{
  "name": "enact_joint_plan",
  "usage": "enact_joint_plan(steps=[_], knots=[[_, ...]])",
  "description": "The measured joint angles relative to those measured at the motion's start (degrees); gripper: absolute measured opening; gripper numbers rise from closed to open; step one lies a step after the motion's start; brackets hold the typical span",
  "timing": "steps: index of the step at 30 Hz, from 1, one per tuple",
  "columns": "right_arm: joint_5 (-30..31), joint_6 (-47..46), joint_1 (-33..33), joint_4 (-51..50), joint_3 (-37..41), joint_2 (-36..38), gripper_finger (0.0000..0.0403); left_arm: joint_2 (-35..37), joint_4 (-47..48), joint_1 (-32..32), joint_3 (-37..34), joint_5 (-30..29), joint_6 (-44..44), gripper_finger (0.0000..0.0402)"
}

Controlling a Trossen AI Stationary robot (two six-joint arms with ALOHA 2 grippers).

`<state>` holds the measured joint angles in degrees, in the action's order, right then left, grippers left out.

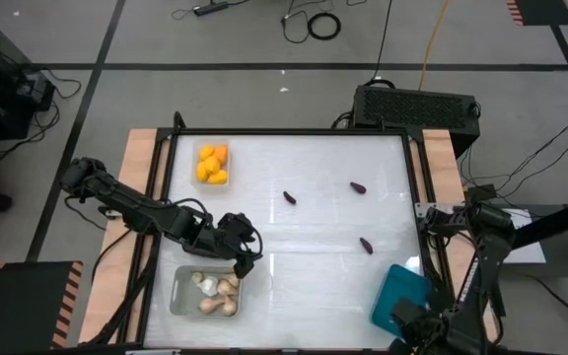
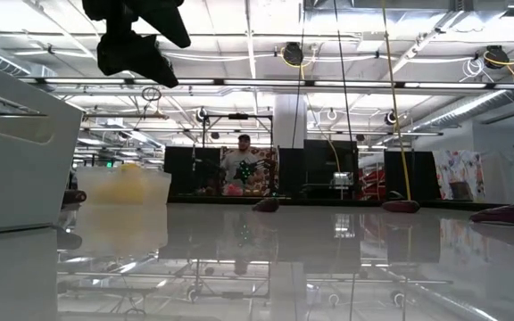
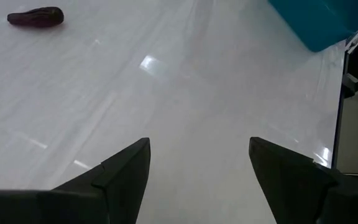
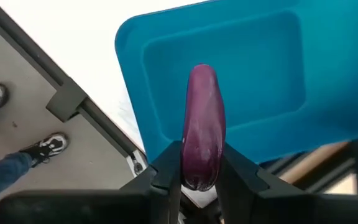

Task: Sort produce into baskets
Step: Put the purple eggplant into the blue bin

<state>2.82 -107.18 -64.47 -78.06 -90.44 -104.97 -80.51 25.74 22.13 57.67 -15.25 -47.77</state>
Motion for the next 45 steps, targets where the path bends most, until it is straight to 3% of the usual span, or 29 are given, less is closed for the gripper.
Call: enact_joint_plan(steps=[15, 26, 34, 45], knots=[[-0.6, -21.0, 1.8, 9.6, 10.3, 0.0, 0.0075, 0.0, 0.4, 0.0, 0.0, 0.5, 0.5, 0.0279], [-1.6, -20.5, 4.9, 12.3, 12.2, 0.0, 0.0075, 0.0, 0.5, 0.0, 0.0, 0.5, 2.1, 0.0279], [-1.0, -12.7, 9.6, 17.4, 12.2, 0.0, 0.0075, 0.0, 0.5, 0.0, 0.0, 0.3, 3.2, 0.0279], [8.0, -2.6, 16.9, 18.9, 12.2, 0.0, 0.0075, 0.0, 0.7, 0.0, 0.0, 0.0, 5.2, 0.0279]])
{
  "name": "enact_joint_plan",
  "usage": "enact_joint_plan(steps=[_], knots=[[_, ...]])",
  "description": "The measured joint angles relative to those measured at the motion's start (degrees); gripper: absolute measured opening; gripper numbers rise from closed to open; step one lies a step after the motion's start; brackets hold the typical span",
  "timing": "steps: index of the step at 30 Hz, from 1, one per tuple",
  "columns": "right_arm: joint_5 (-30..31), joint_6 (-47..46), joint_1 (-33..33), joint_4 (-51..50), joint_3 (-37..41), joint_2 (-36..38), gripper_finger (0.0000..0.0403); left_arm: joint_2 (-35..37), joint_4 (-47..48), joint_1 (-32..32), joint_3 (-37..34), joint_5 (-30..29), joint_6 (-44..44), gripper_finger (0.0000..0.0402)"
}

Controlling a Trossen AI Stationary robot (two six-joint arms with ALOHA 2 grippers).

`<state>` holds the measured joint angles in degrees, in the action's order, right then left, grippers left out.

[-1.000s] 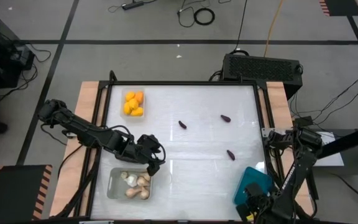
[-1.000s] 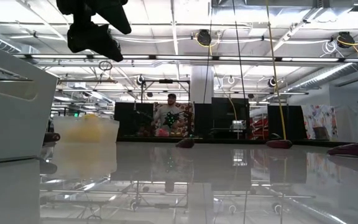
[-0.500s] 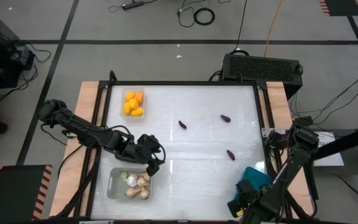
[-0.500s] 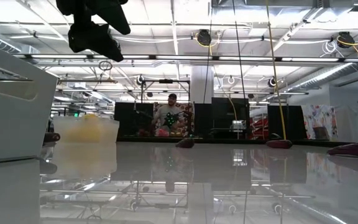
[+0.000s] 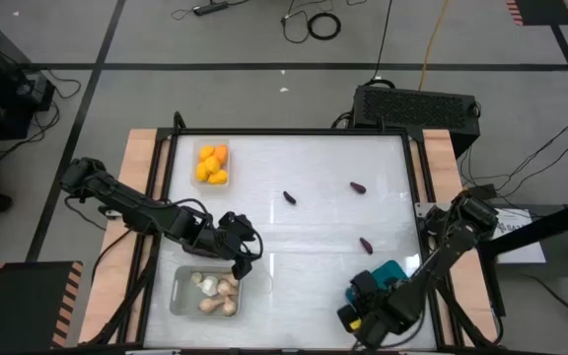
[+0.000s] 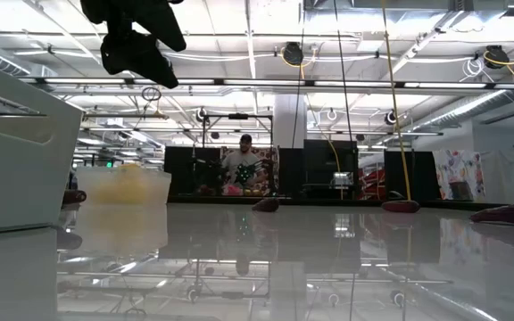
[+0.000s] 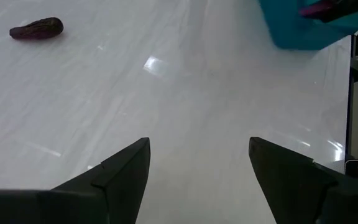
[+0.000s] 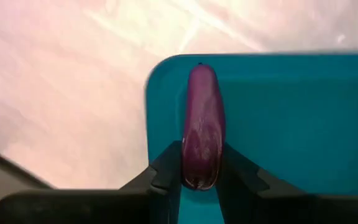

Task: Sort produce into baskets
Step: Put the purple eggplant into the blue bin

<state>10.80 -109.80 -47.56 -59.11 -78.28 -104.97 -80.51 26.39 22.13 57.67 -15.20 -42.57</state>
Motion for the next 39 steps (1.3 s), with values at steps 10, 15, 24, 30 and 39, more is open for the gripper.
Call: enact_joint_plan(steps=[10, 15, 24, 30, 39], knots=[[4.4, 16.3, 8.8, -1.4, 0.0, 0.0, 0.0075, 0.0, 0.3, 0.0, 0.0, 0.0, 1.5, 0.0279], [2.4, 21.2, 11.4, -2.5, 0.0, 0.0, 0.0075, 0.0, 0.7, 0.0, 0.0, 0.0, 1.5, 0.0279], [-5.1, 23.7, 10.9, -2.6, 0.0, 0.2, 0.0075, 0.0, 5.7, 0.0, 0.0, 0.0, 1.1, 0.0279], [-6.9, 22.6, 8.9, -2.5, 0.0, 0.2, 0.0075, 0.0, 5.9, 0.0, 0.0, -0.1, 1.4, 0.0279], [-12.8, 21.8, 5.4, -1.7, 0.0, 0.2, 0.0075, 0.0, 5.5, -0.4, 0.0, -0.9, 2.5, 0.0279]])
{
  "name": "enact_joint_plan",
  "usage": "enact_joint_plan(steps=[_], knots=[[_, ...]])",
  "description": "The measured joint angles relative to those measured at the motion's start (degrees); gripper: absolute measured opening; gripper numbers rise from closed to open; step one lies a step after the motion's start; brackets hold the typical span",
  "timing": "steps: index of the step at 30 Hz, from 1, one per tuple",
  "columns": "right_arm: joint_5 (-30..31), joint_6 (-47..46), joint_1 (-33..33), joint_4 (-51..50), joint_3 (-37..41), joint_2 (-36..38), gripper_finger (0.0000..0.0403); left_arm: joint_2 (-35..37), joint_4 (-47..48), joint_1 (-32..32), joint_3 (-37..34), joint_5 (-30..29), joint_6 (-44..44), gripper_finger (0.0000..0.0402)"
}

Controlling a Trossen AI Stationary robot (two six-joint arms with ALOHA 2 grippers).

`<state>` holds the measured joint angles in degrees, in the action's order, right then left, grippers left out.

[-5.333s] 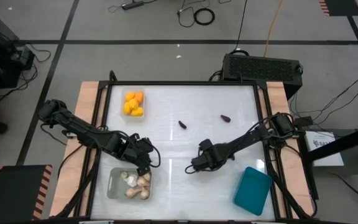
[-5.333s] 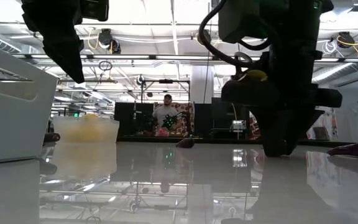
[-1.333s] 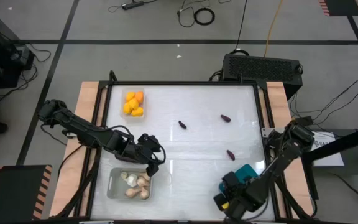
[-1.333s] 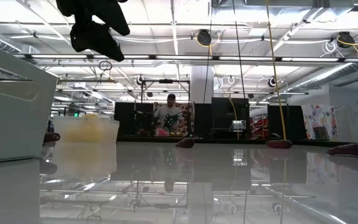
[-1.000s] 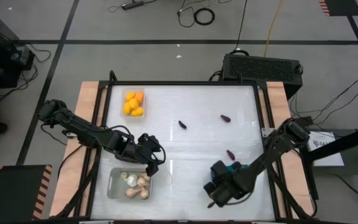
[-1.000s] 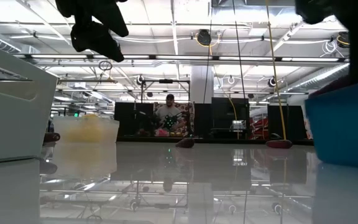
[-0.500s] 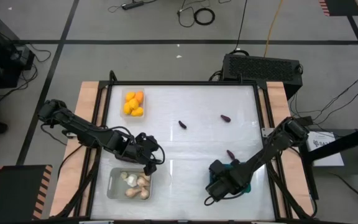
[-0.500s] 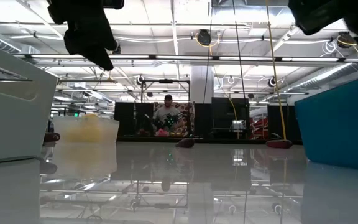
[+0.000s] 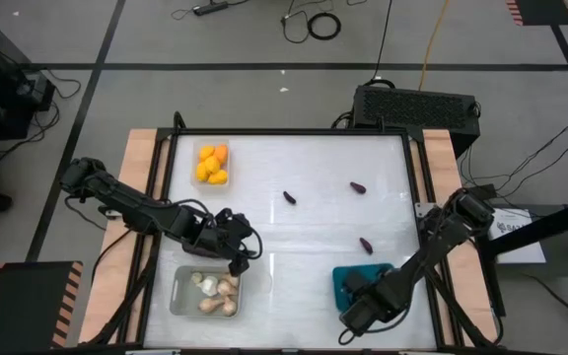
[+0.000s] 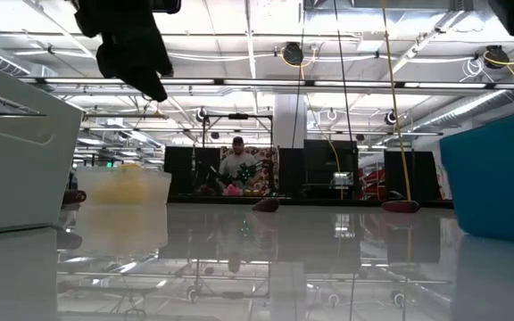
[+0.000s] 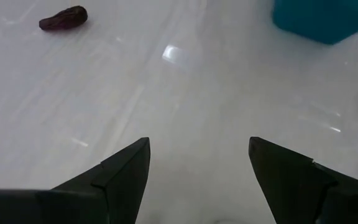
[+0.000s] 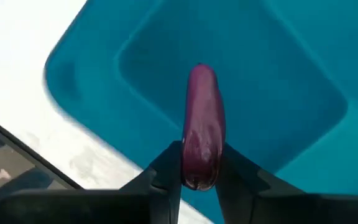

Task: Sort produce into baskets
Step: Put the purple eggplant into the blue bin

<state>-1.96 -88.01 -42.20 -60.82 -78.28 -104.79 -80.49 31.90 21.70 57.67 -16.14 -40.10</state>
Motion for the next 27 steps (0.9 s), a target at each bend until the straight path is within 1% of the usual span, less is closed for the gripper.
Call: enact_joint_plan(steps=[7, 20, 23, 27], knots=[[0.1, -3.2, -1.1, -1.7, 0.0, 0.0, 0.0075, 0.0, -0.2, -0.4, 0.0, 0.0, 0.0, 0.0279], [0.1, -2.8, -1.0, -3.1, 0.0, 0.1, 0.0075, 0.0, -0.1, -0.4, 0.0, 0.0, 0.0, 0.0279], [0.2, -2.8, -0.9, -4.4, 0.0, 1.1, 0.0075, 0.0, -0.1, -0.4, 0.0, 0.0, 0.0, 0.0279], [1.9, -3.3, -0.1, -7.0, -0.1, 3.7, 0.0075, 0.0, -0.1, -0.4, 0.0, 0.0, 0.0, 0.0279]])
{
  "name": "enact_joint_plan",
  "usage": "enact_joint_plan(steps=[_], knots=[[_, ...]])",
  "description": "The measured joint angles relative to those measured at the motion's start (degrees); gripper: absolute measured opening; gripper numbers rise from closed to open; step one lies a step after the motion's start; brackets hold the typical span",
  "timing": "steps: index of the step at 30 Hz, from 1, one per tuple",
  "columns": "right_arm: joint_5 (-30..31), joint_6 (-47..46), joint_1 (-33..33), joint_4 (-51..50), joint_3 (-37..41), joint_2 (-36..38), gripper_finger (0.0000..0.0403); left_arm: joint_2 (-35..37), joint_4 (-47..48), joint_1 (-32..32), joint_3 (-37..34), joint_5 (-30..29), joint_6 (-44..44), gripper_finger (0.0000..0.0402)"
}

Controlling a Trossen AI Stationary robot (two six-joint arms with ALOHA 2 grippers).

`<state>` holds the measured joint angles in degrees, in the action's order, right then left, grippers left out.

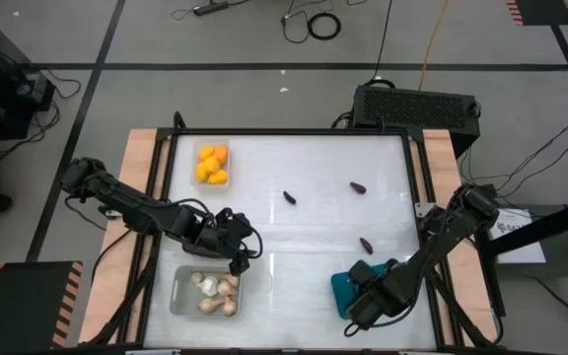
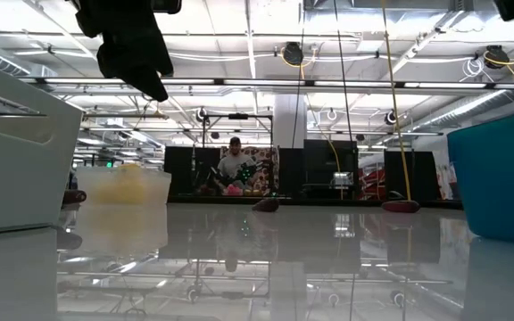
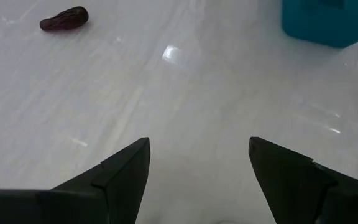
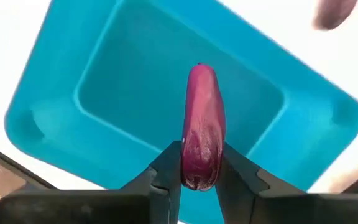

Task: Sort produce into baskets
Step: Put the purple eggplant into the blue bin, then adjust the blue bin on the table

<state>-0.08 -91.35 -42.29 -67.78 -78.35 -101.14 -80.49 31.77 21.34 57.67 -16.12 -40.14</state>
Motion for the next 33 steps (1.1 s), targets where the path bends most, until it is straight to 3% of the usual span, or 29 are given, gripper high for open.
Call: enact_joint_plan(steps=[13, 25, 33], knots=[[-0.1, 4.9, -0.4, 6.2, 0.0, 2.7, 0.008, 0.0, -0.2, 0.1, 0.0, 0.0, -2.9, 0.0279], [-0.4, 9.7, 2.5, 7.4, 0.0, 2.3, 0.0196, 0.0, -1.9, 0.1, 0.0, 0.0, -3.1, 0.0279], [0.1, 13.8, 6.2, 8.9, 0.0, -0.5, 0.02, 0.0, -2.9, 0.1, 0.0, 0.0, -3.4, 0.0279]])
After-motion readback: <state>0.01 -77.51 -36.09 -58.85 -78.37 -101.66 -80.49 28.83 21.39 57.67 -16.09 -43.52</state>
